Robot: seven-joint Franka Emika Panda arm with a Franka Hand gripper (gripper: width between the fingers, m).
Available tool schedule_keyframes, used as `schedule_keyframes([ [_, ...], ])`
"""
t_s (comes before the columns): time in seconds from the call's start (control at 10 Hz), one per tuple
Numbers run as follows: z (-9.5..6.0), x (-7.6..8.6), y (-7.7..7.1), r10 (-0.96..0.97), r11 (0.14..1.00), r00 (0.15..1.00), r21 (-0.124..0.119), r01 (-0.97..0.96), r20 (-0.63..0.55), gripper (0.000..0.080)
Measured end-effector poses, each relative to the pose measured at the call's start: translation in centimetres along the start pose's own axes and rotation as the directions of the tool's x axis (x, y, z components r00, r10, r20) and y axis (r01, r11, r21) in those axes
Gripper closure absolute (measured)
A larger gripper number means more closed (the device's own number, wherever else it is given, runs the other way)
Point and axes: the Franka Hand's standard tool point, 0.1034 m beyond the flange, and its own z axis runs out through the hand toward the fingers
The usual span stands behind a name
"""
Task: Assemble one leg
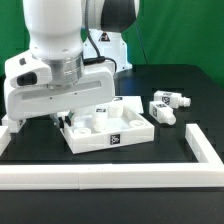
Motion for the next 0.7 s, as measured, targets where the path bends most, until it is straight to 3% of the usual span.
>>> schedule_keyframes([
  [0.4, 0.1, 0.0, -0.1, 0.011, 1.0, 1.0, 0.0, -0.011, 0.002, 0.0747],
  [0.6, -0.1, 2.0, -0.5, 0.14, 0.99, 0.99, -0.012, -0.14, -0.011, 0.0747],
  [0.7, -0.4, 3.0, -0.7, 0.207, 0.978, 0.978, -0.006, -0.207, -0.016, 0.0747],
])
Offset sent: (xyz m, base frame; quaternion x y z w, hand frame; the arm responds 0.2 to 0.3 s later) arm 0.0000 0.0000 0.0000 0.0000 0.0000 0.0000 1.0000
